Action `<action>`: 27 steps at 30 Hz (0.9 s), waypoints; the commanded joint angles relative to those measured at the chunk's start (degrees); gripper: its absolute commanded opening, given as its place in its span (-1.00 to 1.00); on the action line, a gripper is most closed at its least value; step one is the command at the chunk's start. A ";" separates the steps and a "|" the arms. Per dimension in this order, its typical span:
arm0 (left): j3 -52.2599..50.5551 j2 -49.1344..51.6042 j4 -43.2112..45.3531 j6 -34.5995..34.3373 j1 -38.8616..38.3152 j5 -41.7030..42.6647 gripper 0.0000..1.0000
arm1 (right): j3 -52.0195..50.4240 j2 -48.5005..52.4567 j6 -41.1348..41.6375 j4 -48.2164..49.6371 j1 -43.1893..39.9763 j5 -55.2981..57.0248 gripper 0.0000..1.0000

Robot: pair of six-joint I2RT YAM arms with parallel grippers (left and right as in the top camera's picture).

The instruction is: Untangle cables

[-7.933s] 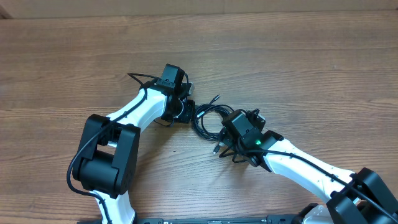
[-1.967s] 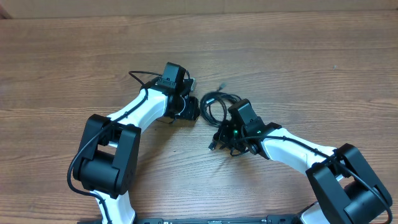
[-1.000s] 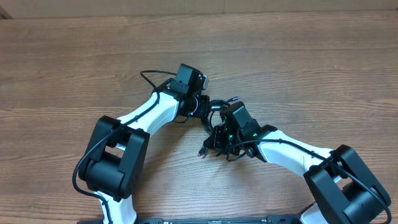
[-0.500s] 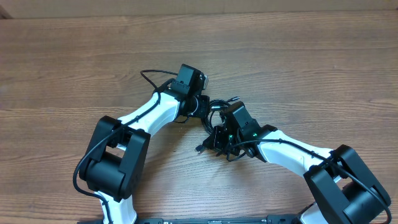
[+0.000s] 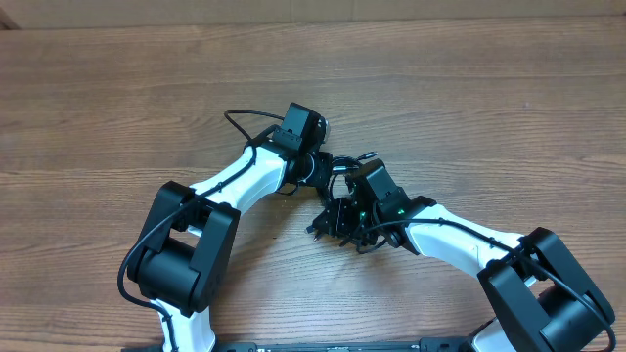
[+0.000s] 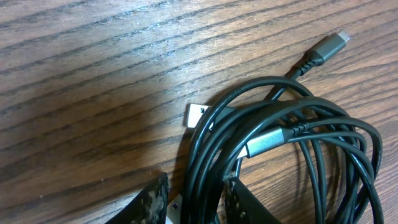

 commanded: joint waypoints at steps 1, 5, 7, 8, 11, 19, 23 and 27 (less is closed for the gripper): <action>-0.09 0.96 0.22 0.46 -0.37 -0.94 -0.33 | 0.74 -0.87 -0.35 0.28 -0.04 0.02 0.12; -0.09 0.96 0.20 0.46 -0.37 -0.94 -0.19 | 0.74 -0.87 -0.33 -0.13 -0.04 1.09 0.57; -0.09 0.96 0.22 0.48 -0.37 -0.98 -0.13 | 0.76 -0.87 -0.33 -0.07 -0.04 1.05 0.64; -0.09 0.96 0.22 0.46 -0.37 -0.98 -0.09 | 0.76 -0.87 -0.33 -0.04 -0.11 1.03 0.65; -0.09 0.96 0.22 0.48 -0.37 -0.98 -0.02 | 0.76 -1.07 -0.37 -0.13 -0.98 -1.22 0.66; -0.09 0.96 0.22 0.48 -0.37 -0.96 0.04 | 0.81 -3.17 -4.85 -0.33 -6.82 -15.67 0.74; -0.07 0.96 0.22 0.48 -0.37 -0.94 -0.02 | 0.81 -3.89 -7.91 -0.39 -9.99 -20.17 0.75; -0.07 0.94 0.22 0.50 -0.37 -0.96 -0.22 | 0.81 -3.87 -10.40 -2.10 -13.09 -16.00 0.74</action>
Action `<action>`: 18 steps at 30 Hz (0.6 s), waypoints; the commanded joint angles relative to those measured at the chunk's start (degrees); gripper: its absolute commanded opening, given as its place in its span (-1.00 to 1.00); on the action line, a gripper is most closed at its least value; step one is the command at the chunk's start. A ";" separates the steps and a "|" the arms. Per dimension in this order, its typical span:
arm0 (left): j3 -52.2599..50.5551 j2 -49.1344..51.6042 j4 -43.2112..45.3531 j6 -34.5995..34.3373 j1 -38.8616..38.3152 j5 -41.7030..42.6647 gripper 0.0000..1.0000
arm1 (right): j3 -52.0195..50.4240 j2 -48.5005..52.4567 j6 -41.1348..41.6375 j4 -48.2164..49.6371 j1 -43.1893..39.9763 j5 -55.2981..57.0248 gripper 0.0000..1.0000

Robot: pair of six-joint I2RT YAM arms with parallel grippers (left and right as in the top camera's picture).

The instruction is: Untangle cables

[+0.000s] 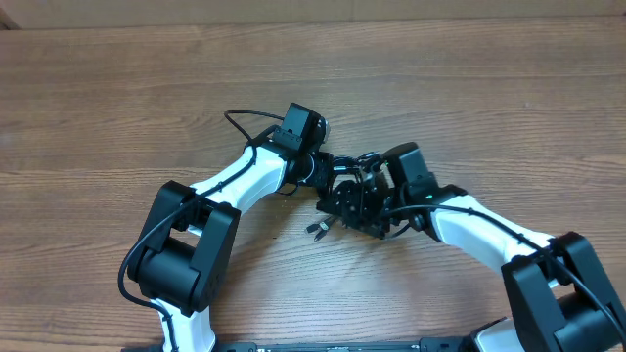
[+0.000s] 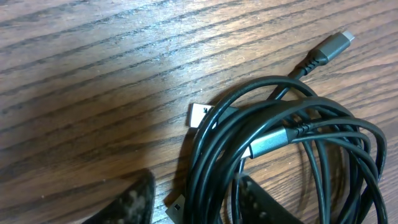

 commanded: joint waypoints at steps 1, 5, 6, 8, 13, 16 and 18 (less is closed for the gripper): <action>-0.07 0.83 0.24 0.55 -0.37 -0.72 -0.28 | 0.61 -1.16 -3.28 -1.42 -2.69 1.95 0.74; -0.07 0.83 0.24 0.55 -0.37 -0.72 -0.49 | 0.61 -1.16 -3.30 -2.40 -4.92 4.37 0.76; -0.07 0.83 0.24 0.57 -0.37 -0.72 -0.56 | 0.61 -1.16 -3.30 -2.21 -5.38 4.37 0.77; -0.07 0.83 0.24 0.57 -0.37 -0.72 -0.66 | 0.61 -1.16 -3.32 -1.68 -6.29 4.37 0.75; -0.07 0.81 0.55 3.13 -0.37 -0.70 -0.91 | 0.61 -1.16 -3.28 -1.46 -8.20 4.33 0.71; -0.07 0.81 0.63 4.26 -0.37 -0.52 -0.92 | 0.61 -1.16 -2.89 -0.15 -8.92 3.58 0.42; -0.07 0.81 0.70 6.40 -0.37 1.51 -0.92 | 0.61 -1.16 -0.37 2.86 -9.40 -0.50 -0.07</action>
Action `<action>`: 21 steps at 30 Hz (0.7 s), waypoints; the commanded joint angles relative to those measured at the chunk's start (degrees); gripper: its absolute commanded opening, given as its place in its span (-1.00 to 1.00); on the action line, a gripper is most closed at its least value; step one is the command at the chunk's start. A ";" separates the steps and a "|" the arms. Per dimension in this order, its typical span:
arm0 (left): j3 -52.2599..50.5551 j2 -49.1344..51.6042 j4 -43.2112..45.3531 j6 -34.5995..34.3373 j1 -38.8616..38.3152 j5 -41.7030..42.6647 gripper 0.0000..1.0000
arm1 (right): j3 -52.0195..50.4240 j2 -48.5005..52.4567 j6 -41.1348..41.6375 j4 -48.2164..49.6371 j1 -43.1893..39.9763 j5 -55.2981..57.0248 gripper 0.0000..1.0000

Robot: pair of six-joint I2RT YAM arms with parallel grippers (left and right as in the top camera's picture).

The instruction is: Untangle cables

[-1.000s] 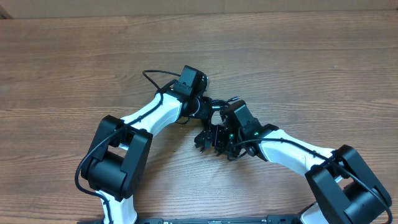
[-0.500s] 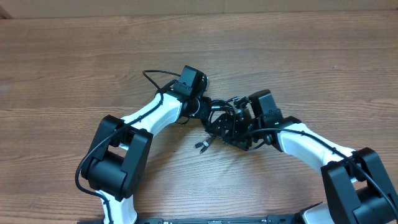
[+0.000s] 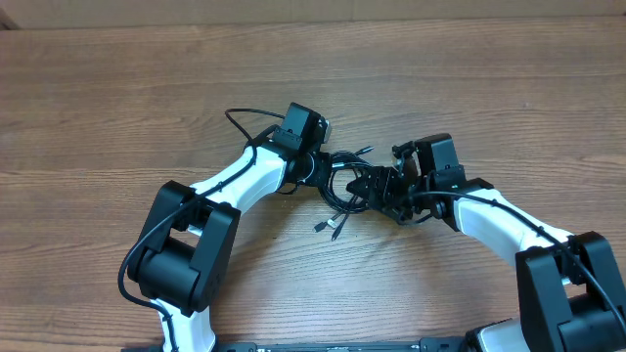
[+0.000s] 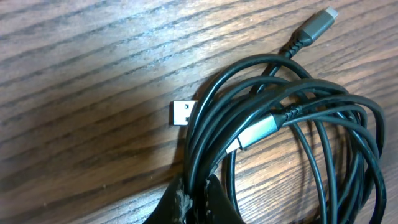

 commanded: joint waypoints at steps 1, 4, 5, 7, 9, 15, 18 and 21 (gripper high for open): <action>-0.07 0.81 0.42 4.96 -0.37 2.69 -0.92 | 0.59 -1.11 3.41 4.17 -0.79 -5.03 -0.17; -0.07 0.81 1.07 8.17 -0.37 6.49 -0.92 | 0.59 -1.11 8.02 6.47 -0.76 -4.61 -0.28; -0.07 0.81 1.22 8.87 -0.37 7.61 -0.92 | 0.59 -1.09 9.86 6.62 -0.76 -3.37 -0.28; -0.07 0.81 1.51 10.54 -0.37 10.43 -0.92 | 0.59 -1.05 13.14 6.56 -0.63 0.37 -0.27; -0.07 0.81 1.51 12.39 -0.37 13.40 -0.92 | 0.50 -0.96 15.26 6.34 -0.48 4.48 -0.27; -0.07 0.81 0.76 17.44 -0.37 19.98 -0.91 | 0.48 -0.87 16.46 3.69 0.04 16.92 -0.24; -0.07 0.81 0.50 18.88 -0.35 21.27 -0.91 | 0.48 -0.72 16.46 1.38 0.04 18.16 -0.24; -0.07 0.81 0.57 20.55 -0.33 23.41 -0.92 | 0.48 -0.72 16.46 -0.61 0.39 18.12 -0.24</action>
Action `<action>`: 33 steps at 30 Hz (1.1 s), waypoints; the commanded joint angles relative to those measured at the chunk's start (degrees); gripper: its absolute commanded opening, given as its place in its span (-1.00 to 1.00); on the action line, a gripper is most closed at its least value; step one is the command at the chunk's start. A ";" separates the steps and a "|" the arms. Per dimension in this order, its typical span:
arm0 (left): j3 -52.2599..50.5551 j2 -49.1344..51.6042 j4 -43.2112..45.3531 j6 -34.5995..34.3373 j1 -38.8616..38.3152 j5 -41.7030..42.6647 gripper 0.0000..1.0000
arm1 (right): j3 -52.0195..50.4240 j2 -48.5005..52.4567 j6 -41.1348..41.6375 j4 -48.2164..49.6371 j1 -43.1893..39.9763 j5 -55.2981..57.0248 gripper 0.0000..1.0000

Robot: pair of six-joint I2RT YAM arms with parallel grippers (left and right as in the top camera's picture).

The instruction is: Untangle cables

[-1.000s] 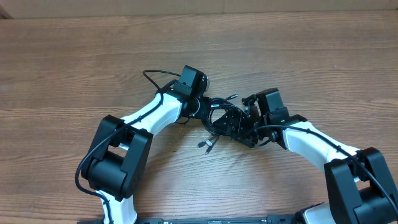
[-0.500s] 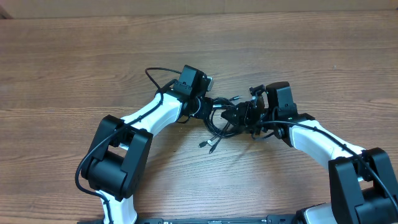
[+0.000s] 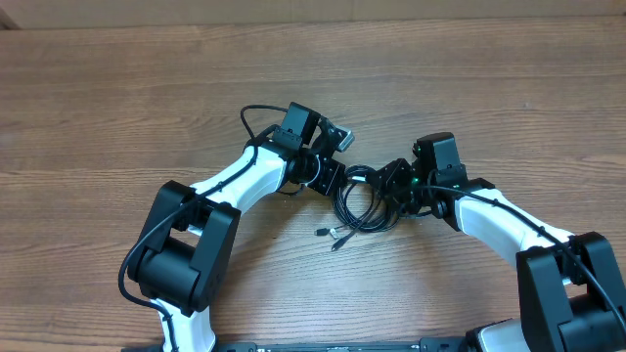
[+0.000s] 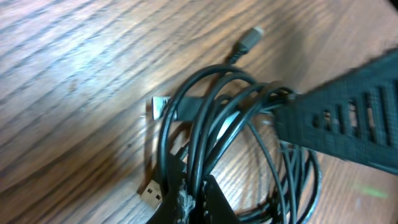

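Note:
A tangled bundle of black cables point(image 3: 360, 202) lies on the wooden table between my two grippers. My left gripper point(image 3: 331, 179) is shut on several strands at the bundle's left edge, and the jaws pinch them at the bottom of the left wrist view point(image 4: 189, 193). My right gripper point(image 3: 396, 182) grips the bundle's right side; one ribbed black finger point(image 4: 339, 121) covers the strands there. Two silver USB plugs point(image 4: 160, 107) point(image 4: 148, 191) and a grey plug point(image 4: 251, 33) stick out of the coil. Loose cable ends point(image 3: 333, 234) trail toward the front.
The wooden table point(image 3: 117, 98) surrounds the work area. Both white arms reach in from the front edge. A thin black wire point(image 3: 256, 115) loops off my left wrist.
My left wrist has turned and sits farther from the table, still clamped on the strands. The right gripper's finger now shows in the left wrist view. The coil lies more open between the grippers.
At first my left jaws stood open around the strands while the right gripper was at the bundle's front. Then the right gripper sat further right on the bundle. Later my left gripper was shut on the strands, and the coil now stretches between both grippers.

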 commanded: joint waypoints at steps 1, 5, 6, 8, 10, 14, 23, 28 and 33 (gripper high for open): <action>-0.07 0.81 0.02 4.55 -0.31 6.03 -0.91 | 0.50 -0.66 0.59 -1.40 0.87 3.13 -0.24; -0.07 0.81 -0.55 6.40 0.24 8.35 -0.91 | 0.50 -0.66 -3.21 -3.43 1.51 2.23 -0.24; -0.07 0.79 -0.90 6.49 0.55 8.37 -0.91 | 0.50 -0.66 -3.82 -3.85 1.49 1.14 -0.26; 0.15 0.37 -2.16 6.54 1.68 8.39 -0.92 | 0.52 -0.76 -5.29 -4.15 1.27 -3.85 -0.29; 0.92 -0.57 -4.50 6.58 3.34 9.20 -0.92 | 0.61 -0.92 -7.87 -2.54 0.57 -11.56 -0.28; 1.77 -3.69 -8.24 9.94 6.49 14.91 -0.92 | 0.63 -1.49 -11.98 3.02 -2.19 -28.06 -0.21; 1.77 -11.78 -13.88 23.50 8.17 24.72 -0.92 | 0.61 -1.57 -18.69 5.81 -6.62 -39.54 0.18; 1.77 -13.51 -16.04 28.41 8.28 21.84 -0.91 | 0.61 -1.57 -26.36 5.66 -6.62 -44.72 0.34; 1.77 -13.44 -17.22 28.37 8.35 12.83 -0.91 | 0.61 -1.57 -27.39 5.75 -6.69 -46.27 0.18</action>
